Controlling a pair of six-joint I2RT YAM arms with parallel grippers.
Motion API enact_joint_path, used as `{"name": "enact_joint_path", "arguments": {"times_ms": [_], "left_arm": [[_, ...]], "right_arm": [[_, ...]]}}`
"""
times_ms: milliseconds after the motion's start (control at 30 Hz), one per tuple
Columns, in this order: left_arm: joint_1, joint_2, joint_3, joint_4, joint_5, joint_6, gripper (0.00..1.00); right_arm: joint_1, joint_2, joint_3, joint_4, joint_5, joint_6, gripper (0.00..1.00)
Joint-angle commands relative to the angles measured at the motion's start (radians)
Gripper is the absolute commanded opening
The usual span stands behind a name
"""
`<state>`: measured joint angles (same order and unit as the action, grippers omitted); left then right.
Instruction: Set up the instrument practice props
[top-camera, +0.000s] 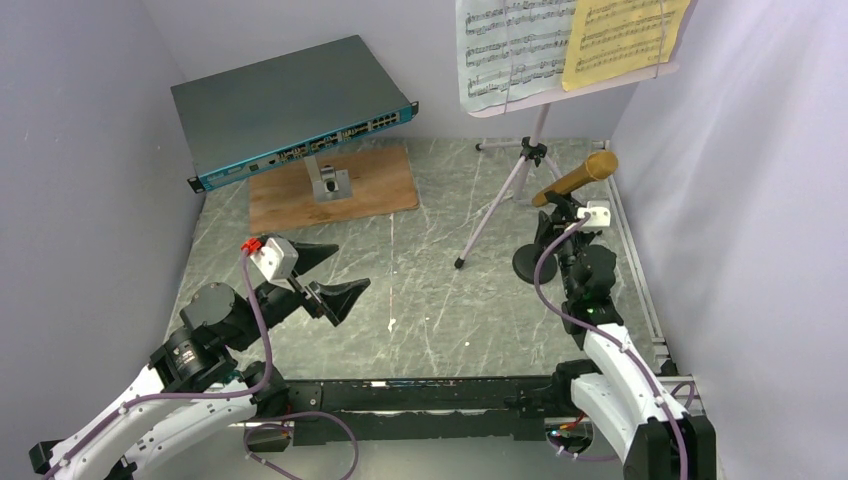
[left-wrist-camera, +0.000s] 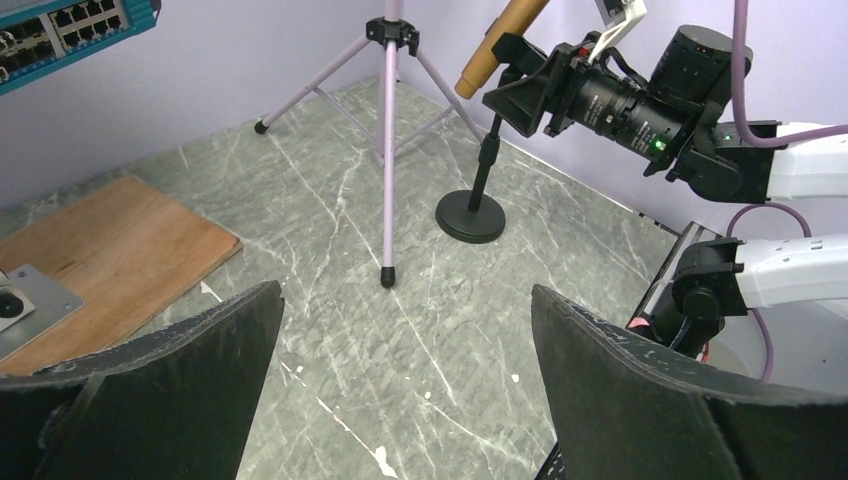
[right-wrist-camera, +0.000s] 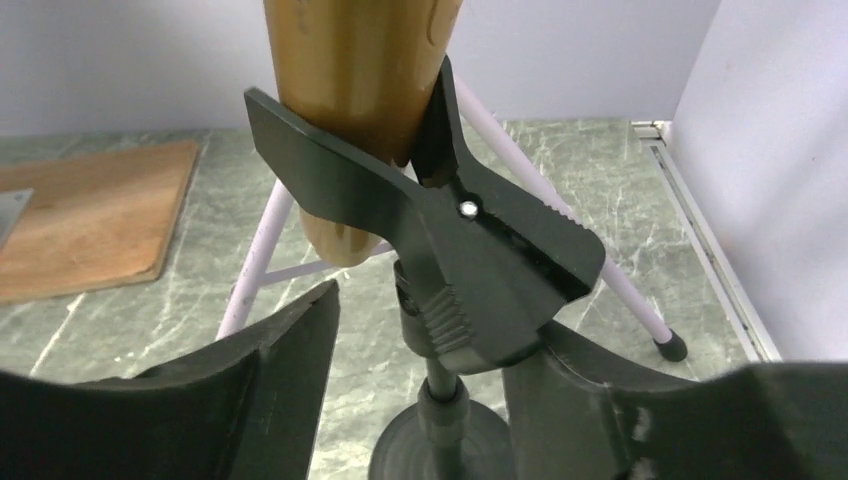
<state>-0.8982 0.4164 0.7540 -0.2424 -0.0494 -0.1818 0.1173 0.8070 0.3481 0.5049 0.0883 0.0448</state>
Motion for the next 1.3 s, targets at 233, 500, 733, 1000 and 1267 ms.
{"name": "enact_joint_path", "arguments": {"times_ms": [233, 500, 733, 1000, 1267], "left_arm": [[0.001, 0.008, 0.030, 0.052, 0.022, 0.003, 0.99], [0.001, 0.018, 0.165, -0.087, -0.022, -0.002, 0.99], [0.001, 0.118, 0.421, -0.171, -0.200, -0.054, 0.99], [0.001, 0.259, 0.816, -0.262, -0.166, 0.045, 0.99], [0.001, 0.286, 0.962, -0.285, -0.175, 0.067, 0.99]], "right_arm": [[-0.004, -0.135, 0.114, -0.368, -0.051, 0.155, 1.00], [-0.004, -0.248, 0.379, -1.090, -0.030, 0.446, 1.00], [-0.004, -0.386, 0.691, -1.327, 0.077, 0.494, 1.00], [-0.004, -0.244, 1.226, -1.367, 0.399, 0.283, 1.00], [-0.004, -0.215, 1.392, -1.243, 0.465, 0.184, 1.00]]}}
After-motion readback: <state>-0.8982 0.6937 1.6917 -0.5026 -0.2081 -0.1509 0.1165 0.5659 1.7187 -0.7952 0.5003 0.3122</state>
